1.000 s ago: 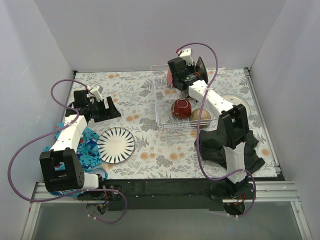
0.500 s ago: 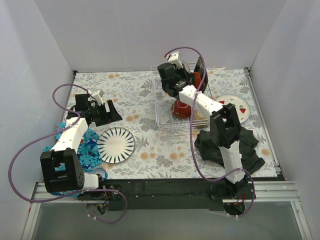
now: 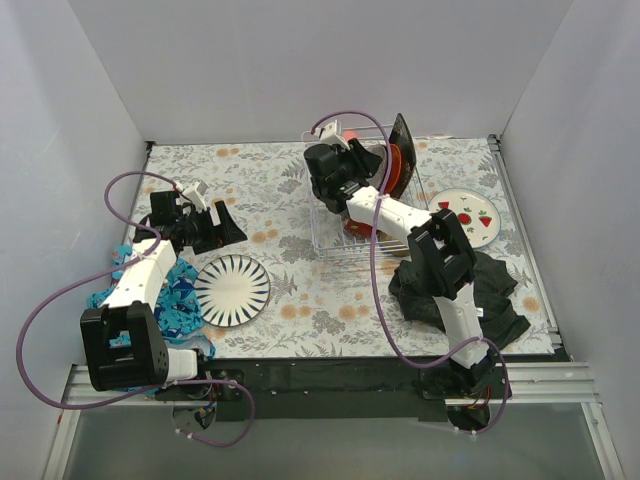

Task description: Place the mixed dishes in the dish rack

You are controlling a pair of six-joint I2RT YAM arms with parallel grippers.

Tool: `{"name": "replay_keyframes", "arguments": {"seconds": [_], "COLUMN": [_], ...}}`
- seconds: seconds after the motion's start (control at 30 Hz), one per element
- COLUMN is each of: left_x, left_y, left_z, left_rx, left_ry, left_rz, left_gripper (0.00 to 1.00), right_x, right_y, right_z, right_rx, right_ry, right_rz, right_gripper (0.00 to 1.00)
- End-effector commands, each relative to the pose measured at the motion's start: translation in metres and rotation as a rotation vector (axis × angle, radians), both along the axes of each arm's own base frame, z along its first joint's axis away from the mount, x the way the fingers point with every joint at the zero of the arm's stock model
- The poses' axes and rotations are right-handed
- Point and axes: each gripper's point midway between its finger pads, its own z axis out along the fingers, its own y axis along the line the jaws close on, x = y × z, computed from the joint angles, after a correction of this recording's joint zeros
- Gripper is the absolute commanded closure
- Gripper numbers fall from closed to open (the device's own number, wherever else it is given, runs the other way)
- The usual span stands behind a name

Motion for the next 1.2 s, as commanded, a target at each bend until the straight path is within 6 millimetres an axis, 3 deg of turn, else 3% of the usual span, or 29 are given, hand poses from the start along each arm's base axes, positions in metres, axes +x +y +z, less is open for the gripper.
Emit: {"name": "replay_keyframes", "arguments": {"seconds": [0.0,0.03,0.13,0.27,0.4,0.43,0.53,0.57,0.7,0.73,0.8,0.83,0.93,1.07,1.17], "left_x": [-0.001,0.0,0.009,0.029,0.037,0.037,0.037,0.031,0.01,0.008,-0.004,-0.005,-0.008,-0.016,-0.025], "left_y": [-0.003,-0.003,0.002,0.009,0.015,0.017,0.029,0.031,0.039,0.04,0.045,0.05,0.058,0.063,0.061], "left_z": [0.007,0.006,0.003,0.012,0.015,0.014,0.003,-0.011,-0.046,-0.049,-0.061,-0.065,-0.074,-0.092,-0.105], "left_rx": [-0.019,-0.013,0.028,0.064,0.11,0.13,0.235,0.253,0.285,0.283,0.266,0.287,0.297,0.321,0.303], "left_ry": [-0.039,-0.042,-0.063,-0.084,-0.103,-0.112,-0.117,-0.071,0.029,0.019,0.084,0.087,0.104,0.123,0.152], "left_rz": [-0.007,-0.013,-0.022,-0.02,-0.042,-0.054,-0.142,-0.177,-0.344,-0.403,-0.437,-0.457,-0.496,-0.593,-0.643], "left_gripper": [0.19,0.18,0.16,0.16,0.16,0.15,0.15,0.14,0.15,0.15,0.15,0.16,0.17,0.27,0.51], "right_x": [-0.005,-0.003,-0.006,-0.015,-0.026,-0.028,-0.042,-0.048,-0.077,-0.083,-0.092,-0.091,-0.096,-0.101,-0.101], "right_y": [-0.001,0.003,0.005,0.015,0.024,0.021,0.011,0.009,0.005,-0.005,-0.001,-0.011,-0.018,-0.028,-0.028], "right_z": [0.034,0.045,0.051,0.052,0.047,0.054,0.058,0.056,0.042,0.04,0.039,0.048,0.052,0.041,0.04], "right_rx": [0.036,0.052,0.086,0.209,0.309,0.367,0.48,0.511,0.632,0.65,0.709,0.738,0.755,0.723,0.713], "right_ry": [-0.064,-0.074,-0.025,0.042,0.144,0.135,0.196,0.22,0.373,0.392,0.451,0.437,0.47,0.491,0.496], "right_rz": [-0.024,-0.017,0.051,0.167,0.253,0.255,0.297,0.309,0.417,0.419,0.513,0.53,0.618,0.623,0.637], "right_gripper": [0.46,0.43,0.34,0.27,0.24,0.23,0.18,0.02,0.02,0.02,0.02,0.02,0.02,0.02,0.02]}}
